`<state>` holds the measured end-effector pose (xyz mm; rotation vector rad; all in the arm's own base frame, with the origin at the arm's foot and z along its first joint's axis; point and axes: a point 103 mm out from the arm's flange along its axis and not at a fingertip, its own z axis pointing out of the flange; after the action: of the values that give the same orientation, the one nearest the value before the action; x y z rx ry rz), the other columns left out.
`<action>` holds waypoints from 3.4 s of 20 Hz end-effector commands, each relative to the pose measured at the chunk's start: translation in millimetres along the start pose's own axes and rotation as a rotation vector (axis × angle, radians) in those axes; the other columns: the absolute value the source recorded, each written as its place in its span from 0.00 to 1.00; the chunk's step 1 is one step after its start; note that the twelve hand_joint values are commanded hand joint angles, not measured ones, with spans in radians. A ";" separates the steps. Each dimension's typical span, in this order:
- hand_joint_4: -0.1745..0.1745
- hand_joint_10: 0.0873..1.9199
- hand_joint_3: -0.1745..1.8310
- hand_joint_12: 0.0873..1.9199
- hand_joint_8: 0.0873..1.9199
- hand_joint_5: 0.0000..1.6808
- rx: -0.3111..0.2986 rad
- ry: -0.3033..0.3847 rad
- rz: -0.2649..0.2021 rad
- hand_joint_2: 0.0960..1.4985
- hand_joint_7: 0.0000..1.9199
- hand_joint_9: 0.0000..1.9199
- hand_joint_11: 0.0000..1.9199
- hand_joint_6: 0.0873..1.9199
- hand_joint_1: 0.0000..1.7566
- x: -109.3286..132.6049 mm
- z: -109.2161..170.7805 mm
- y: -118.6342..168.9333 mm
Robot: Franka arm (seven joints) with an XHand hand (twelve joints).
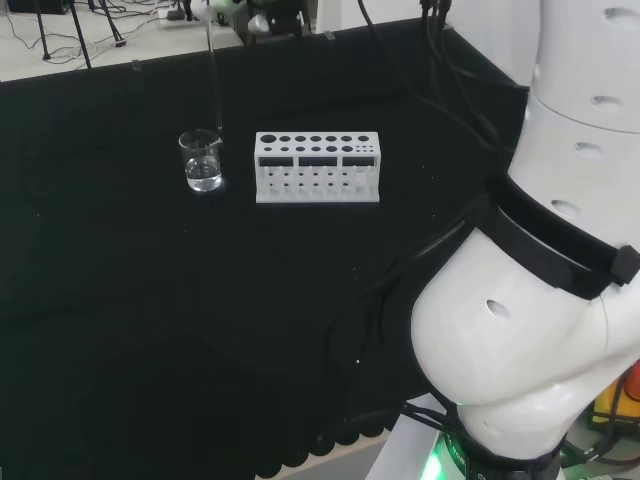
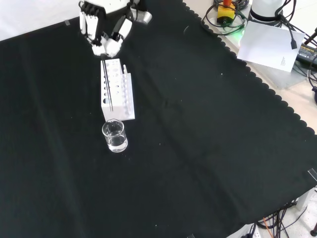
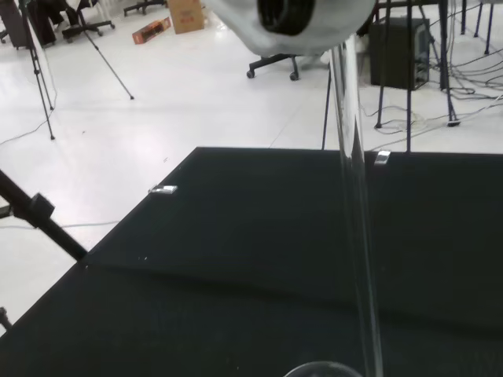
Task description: Put the glass rod back on the white test tube rack.
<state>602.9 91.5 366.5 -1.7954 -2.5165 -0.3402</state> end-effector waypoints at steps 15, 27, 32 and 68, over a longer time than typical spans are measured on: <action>0.00 0.35 0.09 0.30 0.46 0.67 -0.069 -0.039 0.242 0.67 0.63 0.86 0.69 0.21 0.74 -119.0 -58.3 -67.6; 0.00 0.35 0.09 0.30 0.46 0.67 -0.115 -0.032 0.296 0.67 0.63 0.86 0.69 0.21 0.74 -156.3 -72.8 -112.6; 0.00 0.35 0.09 0.30 0.46 0.67 -0.101 -0.057 0.295 0.67 0.63 0.86 0.69 0.21 0.74 -152.9 -75.8 -135.3; 0.00 0.35 0.09 0.30 0.46 0.67 0.008 -0.035 0.250 0.67 0.63 0.86 0.69 0.20 0.74 -124.0 -11.1 -118.8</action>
<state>533.1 -56.9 339.0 -2.0829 -2.2833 -0.2878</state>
